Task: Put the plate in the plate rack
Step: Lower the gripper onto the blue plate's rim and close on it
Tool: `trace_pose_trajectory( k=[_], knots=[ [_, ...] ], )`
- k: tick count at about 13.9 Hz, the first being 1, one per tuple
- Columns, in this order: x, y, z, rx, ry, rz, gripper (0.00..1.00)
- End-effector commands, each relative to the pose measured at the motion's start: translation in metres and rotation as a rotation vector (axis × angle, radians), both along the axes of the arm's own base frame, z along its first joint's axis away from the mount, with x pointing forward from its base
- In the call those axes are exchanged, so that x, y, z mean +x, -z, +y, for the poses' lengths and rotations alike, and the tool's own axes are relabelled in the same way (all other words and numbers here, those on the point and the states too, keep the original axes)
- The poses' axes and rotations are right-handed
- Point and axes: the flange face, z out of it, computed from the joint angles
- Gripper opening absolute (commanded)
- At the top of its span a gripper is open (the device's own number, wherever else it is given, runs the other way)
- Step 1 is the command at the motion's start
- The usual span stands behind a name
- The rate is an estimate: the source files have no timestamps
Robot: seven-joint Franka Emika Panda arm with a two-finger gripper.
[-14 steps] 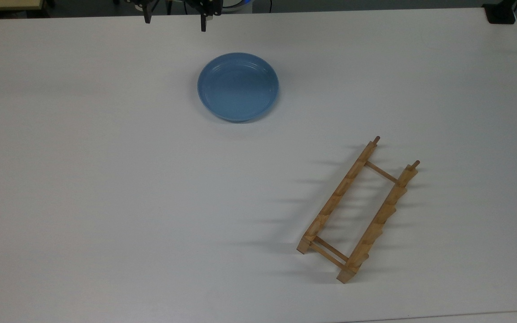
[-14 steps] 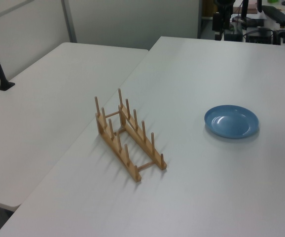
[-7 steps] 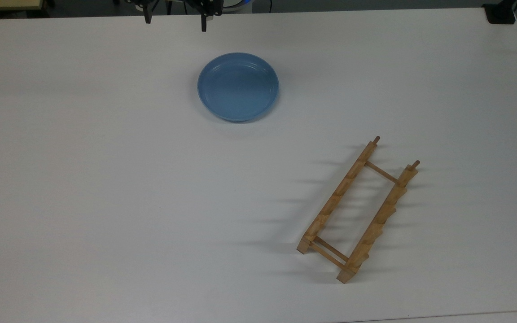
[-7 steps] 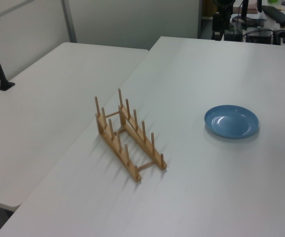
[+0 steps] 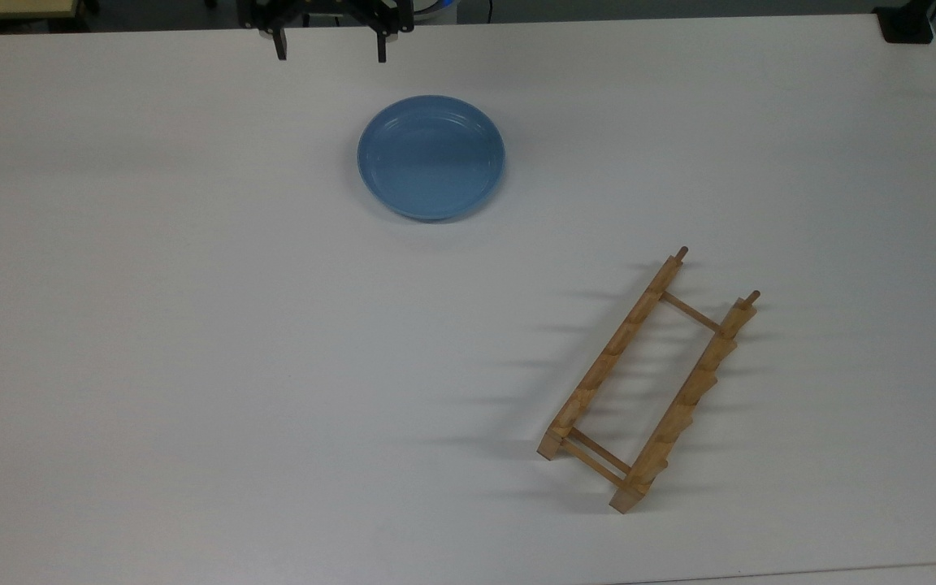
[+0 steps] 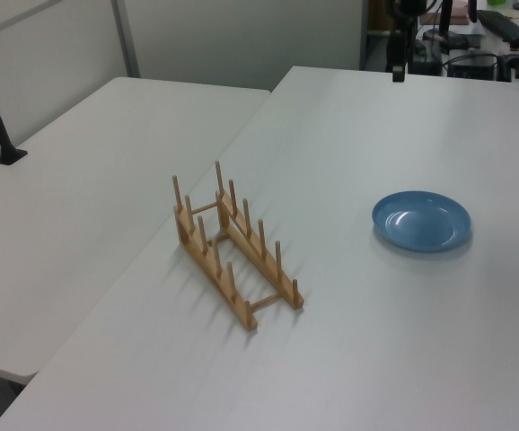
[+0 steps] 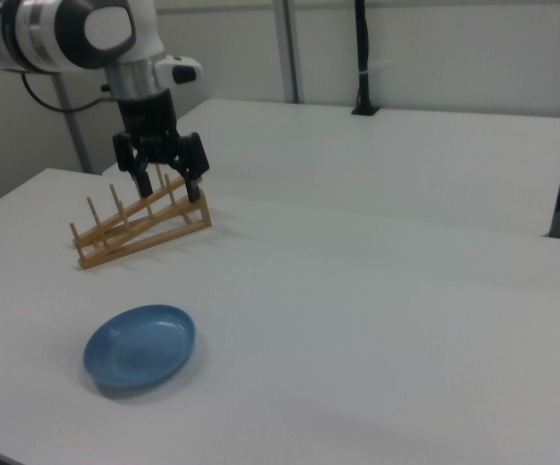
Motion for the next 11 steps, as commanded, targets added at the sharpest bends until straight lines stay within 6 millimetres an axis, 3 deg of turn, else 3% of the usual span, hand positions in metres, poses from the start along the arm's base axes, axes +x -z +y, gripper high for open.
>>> trace_pose_trajectory(
  k=[1,5,9,11],
  knots=[
    [0.010,0.049,0.006,0.034,-0.158,0.084,1.00],
    [0.014,0.114,0.010,0.062,-0.317,0.215,0.97],
    [0.013,0.184,0.012,0.064,-0.385,0.254,0.82],
    [0.010,0.218,0.012,0.040,-0.405,0.282,0.67]
  ],
)
